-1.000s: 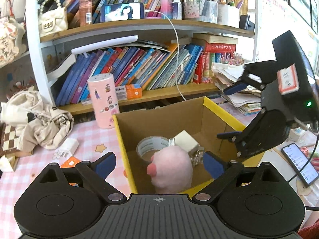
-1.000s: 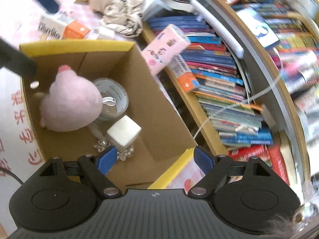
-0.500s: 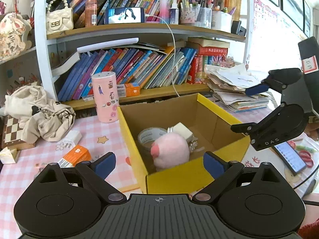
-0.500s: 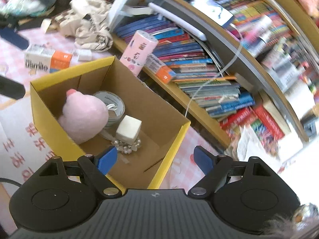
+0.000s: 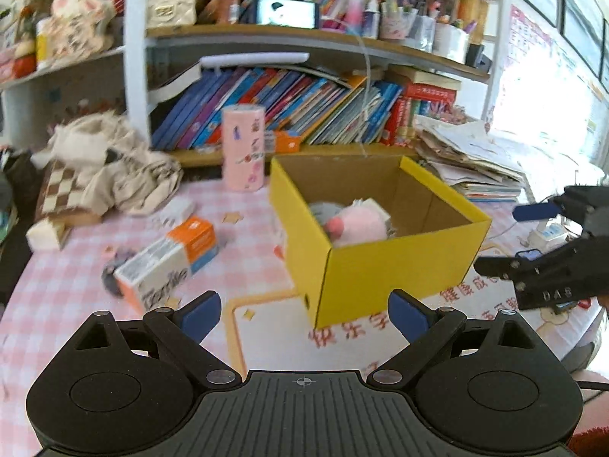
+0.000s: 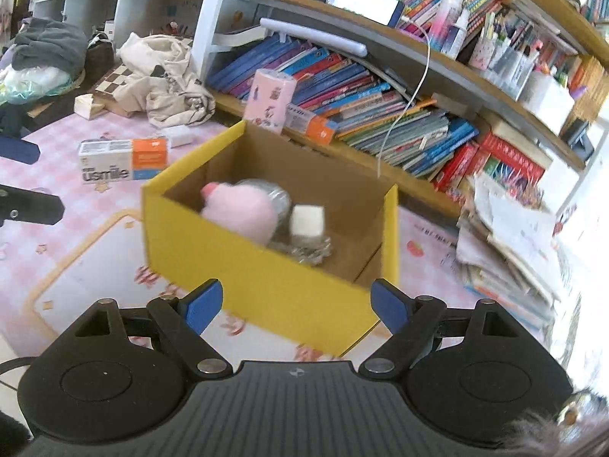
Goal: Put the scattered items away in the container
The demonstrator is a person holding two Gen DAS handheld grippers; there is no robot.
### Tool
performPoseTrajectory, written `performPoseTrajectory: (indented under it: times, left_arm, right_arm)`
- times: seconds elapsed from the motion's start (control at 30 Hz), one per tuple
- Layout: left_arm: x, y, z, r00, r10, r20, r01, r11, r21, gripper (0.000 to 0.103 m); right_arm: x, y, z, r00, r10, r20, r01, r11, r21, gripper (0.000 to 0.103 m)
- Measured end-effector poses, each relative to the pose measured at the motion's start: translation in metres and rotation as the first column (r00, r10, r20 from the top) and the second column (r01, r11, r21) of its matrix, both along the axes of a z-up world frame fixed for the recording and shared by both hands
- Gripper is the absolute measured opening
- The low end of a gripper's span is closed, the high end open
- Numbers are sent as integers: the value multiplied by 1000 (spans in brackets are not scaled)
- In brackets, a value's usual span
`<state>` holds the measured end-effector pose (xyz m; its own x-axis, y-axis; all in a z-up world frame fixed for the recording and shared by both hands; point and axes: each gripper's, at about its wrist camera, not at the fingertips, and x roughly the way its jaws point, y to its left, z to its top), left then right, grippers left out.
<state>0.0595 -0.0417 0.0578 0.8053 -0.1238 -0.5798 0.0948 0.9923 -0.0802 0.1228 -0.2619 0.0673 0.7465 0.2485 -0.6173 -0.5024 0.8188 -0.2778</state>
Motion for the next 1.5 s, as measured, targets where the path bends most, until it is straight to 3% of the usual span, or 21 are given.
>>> performPoseTrajectory:
  times: [0.33, 0.6, 1.5]
  left_arm:
    - [-34, 22, -3, 999, 40, 4, -40, 999, -13, 97]
    - [-54, 35, -7, 995, 101, -11, -101, 995, 3, 97]
    - [-89, 95, -13, 973, 228, -42, -228, 974, 6, 97]
  right_arm:
    - [-37, 20, -13, 991, -74, -110, 85, 991, 104, 84]
    - [-61, 40, -28, 972, -150, -179, 187, 960, 208, 84]
    - [-96, 128, -38, 989, 33, -146, -15, 992, 125, 89]
